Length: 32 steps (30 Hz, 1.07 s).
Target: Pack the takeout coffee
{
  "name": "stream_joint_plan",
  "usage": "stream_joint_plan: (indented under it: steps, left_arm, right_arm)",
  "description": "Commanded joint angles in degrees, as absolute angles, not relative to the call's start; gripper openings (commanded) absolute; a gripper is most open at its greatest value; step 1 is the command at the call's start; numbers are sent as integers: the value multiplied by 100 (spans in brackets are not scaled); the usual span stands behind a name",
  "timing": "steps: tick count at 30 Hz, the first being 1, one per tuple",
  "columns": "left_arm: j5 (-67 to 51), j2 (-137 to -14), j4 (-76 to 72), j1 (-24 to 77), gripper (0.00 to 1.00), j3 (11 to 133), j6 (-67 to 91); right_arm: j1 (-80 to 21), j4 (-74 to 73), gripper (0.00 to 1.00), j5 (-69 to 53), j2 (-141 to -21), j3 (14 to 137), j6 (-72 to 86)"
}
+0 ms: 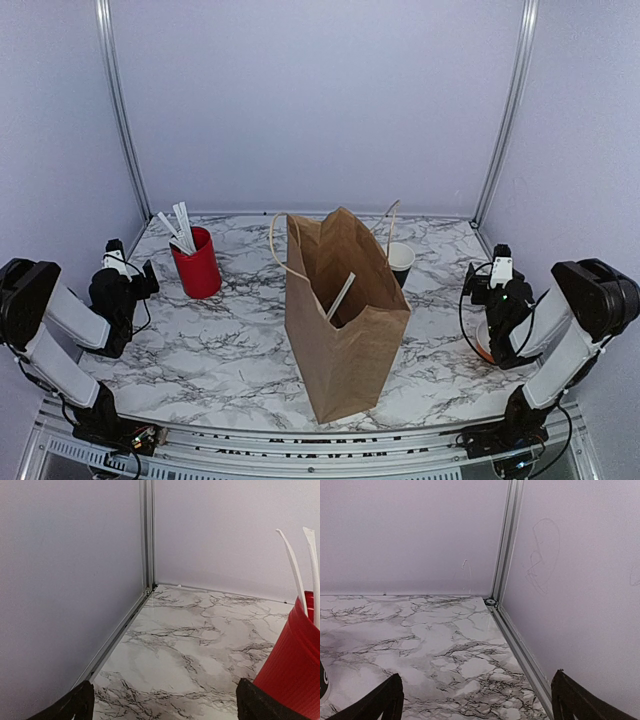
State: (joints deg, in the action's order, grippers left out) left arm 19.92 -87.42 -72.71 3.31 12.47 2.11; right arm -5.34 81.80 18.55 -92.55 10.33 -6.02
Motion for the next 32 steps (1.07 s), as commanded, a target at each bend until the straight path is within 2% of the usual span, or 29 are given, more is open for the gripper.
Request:
stream_joint_plan:
  steps: [1, 32]
  left_arm:
    - [1934, -8751, -7283, 308, 99, 1334, 211]
    - [1934, -8754, -7284, 308, 99, 1335, 211]
  right_arm:
    - [-501, 8182, 100, 1906, -9220, 1151, -547]
    - [-503, 8120, 100, 1878, -9220, 1178, -543]
